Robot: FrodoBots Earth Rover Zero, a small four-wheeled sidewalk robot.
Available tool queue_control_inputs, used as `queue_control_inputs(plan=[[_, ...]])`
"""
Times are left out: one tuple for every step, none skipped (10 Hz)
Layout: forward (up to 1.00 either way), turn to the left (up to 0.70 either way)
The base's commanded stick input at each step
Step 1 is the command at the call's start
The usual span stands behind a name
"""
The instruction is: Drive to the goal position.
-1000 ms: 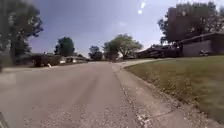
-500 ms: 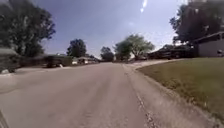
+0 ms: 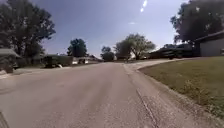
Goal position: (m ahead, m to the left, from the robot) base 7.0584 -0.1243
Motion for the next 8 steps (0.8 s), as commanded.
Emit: queue_control_inputs(plan=[[0.70, 0.00], [0.70, 0.00], [0.70, 0.00], [0.70, 0.00], [0.70, 0.00], [0.70, 0.00], [0.70, 0.00], [0.70, 0.00]])
